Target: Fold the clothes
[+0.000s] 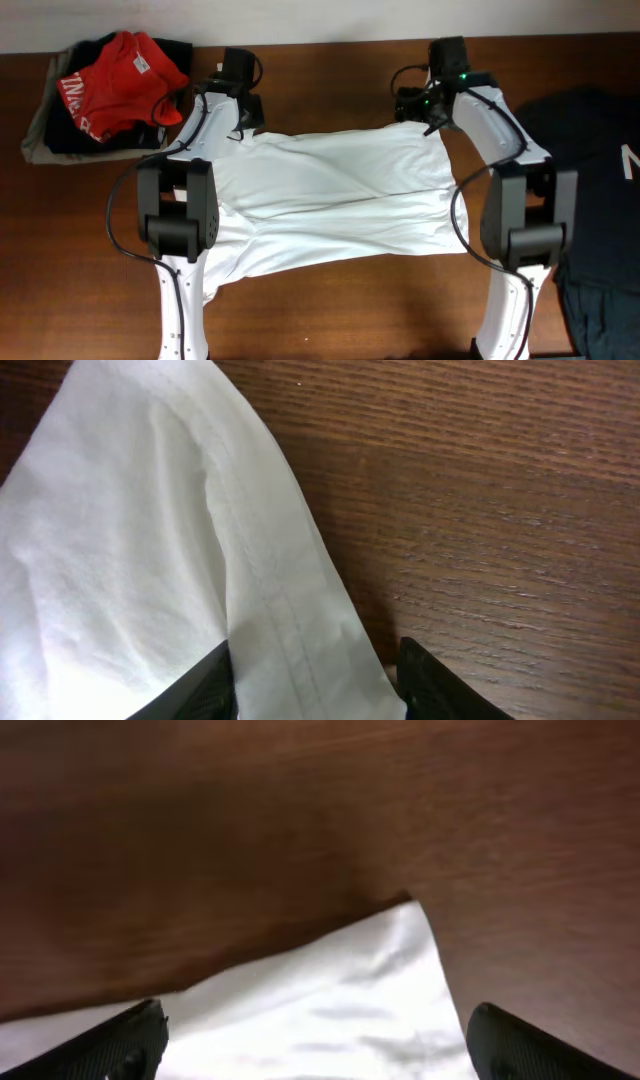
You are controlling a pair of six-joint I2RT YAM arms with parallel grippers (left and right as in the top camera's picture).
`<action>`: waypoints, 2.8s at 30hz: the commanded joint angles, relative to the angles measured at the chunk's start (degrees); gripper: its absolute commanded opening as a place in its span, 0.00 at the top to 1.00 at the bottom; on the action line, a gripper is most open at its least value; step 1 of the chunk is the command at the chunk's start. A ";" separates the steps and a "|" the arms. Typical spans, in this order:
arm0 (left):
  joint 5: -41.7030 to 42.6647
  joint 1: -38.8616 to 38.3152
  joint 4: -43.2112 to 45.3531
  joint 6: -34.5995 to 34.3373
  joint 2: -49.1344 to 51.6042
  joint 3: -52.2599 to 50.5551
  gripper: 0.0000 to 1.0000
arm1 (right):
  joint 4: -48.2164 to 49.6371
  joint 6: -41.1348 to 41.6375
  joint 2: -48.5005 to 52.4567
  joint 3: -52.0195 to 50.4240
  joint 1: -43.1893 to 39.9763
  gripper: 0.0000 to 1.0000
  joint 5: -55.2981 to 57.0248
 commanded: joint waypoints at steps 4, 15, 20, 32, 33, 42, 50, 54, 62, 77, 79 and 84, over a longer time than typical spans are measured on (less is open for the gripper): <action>-0.42 -0.07 -0.26 -0.15 0.61 0.81 0.50 | 1.90 -0.11 3.30 -0.13 -0.28 0.01 1.49; -0.42 -0.07 -0.66 -0.15 0.61 0.81 0.50 | 1.81 0.46 4.90 -0.13 -0.28 0.05 3.78; -0.42 -0.07 -0.70 -0.15 0.61 0.79 0.50 | 1.49 3.34 5.35 -0.13 -0.28 0.05 5.11; -0.42 -0.07 -0.70 -0.15 0.61 0.79 0.45 | 0.63 6.80 5.79 -0.13 -0.28 0.31 6.60; -0.42 -0.07 -0.70 -0.15 0.61 0.79 0.45 | 0.63 6.80 5.79 -0.13 -0.28 0.37 6.62; -0.44 -0.07 -0.96 -0.13 0.61 0.81 0.39 | 0.39 6.82 5.79 -0.13 -0.28 0.76 8.74; -0.42 -0.07 0.17 -0.15 0.61 0.81 0.32 | 0.81 7.23 5.79 -0.13 -0.28 0.23 9.33; -0.42 -0.07 0.20 -0.15 0.61 0.81 0.30 | 0.98 7.48 6.03 -0.13 -0.28 0.21 9.35; -0.42 -0.07 -0.68 -0.13 0.61 0.79 0.29 | 1.53 10.10 8.41 -0.13 -0.28 0.23 8.68; -0.48 -0.11 -0.61 -0.13 0.46 0.83 0.21 | 1.05 12.31 8.41 -0.13 -0.28 0.93 9.22; -1.14 -0.07 -0.61 -0.13 0.28 1.01 0.33 | 1.05 13.00 8.41 -0.13 -0.28 0.95 9.55; -1.90 0.00 0.72 -0.13 0.26 1.29 0.29 | 0.87 13.90 8.41 -0.13 -0.28 0.95 9.55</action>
